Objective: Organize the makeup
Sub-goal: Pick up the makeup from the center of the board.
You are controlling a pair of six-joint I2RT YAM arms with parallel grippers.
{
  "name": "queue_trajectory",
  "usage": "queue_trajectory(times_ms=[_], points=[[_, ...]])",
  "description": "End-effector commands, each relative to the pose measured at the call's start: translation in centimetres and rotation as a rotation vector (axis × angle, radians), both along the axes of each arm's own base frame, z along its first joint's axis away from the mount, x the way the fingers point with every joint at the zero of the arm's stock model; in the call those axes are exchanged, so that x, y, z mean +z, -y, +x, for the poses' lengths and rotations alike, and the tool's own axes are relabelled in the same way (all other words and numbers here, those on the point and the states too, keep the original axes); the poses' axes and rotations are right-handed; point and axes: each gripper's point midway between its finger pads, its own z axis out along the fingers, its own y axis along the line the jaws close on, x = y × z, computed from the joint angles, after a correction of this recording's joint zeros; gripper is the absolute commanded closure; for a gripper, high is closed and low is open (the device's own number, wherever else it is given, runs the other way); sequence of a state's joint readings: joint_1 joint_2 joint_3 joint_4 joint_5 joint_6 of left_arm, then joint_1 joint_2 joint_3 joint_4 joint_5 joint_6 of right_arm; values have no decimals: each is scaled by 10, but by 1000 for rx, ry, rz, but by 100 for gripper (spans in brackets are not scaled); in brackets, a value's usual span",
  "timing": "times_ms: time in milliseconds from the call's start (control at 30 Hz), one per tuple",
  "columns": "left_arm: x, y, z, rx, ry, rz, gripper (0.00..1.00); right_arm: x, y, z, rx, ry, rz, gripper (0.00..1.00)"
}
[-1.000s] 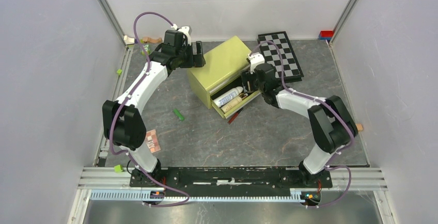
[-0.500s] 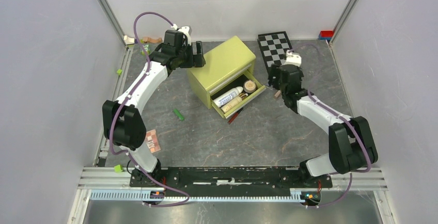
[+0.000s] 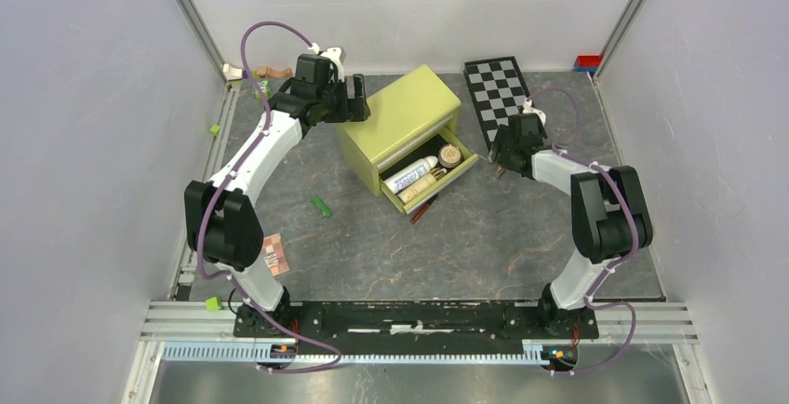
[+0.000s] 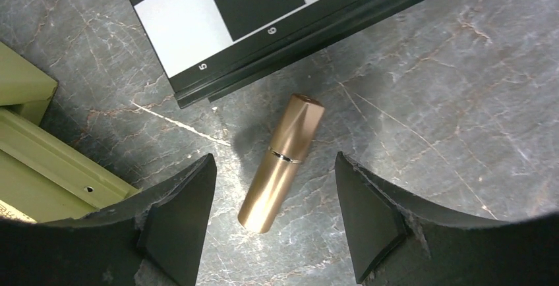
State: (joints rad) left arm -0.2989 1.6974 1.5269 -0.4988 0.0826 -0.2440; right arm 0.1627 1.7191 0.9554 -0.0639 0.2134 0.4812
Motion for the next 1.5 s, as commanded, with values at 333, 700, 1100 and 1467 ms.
queue_trajectory(times_ms=[333, 700, 1100, 1467], points=[[11, 1, 2, -49, 42, 26, 3, -10, 1, 4, 20, -55, -27, 51], [10, 0, 2, -48, 41, 30, 3, 12, -2, 6, 43, 37, -11, 82], [10, -1, 2, -45, 41, 36, 3, 100, -65, -12, 74, 363, 459, 88], [11, 3, 1, -53, 37, 16, 3, 152, -149, -35, 121, 525, 826, 86]])
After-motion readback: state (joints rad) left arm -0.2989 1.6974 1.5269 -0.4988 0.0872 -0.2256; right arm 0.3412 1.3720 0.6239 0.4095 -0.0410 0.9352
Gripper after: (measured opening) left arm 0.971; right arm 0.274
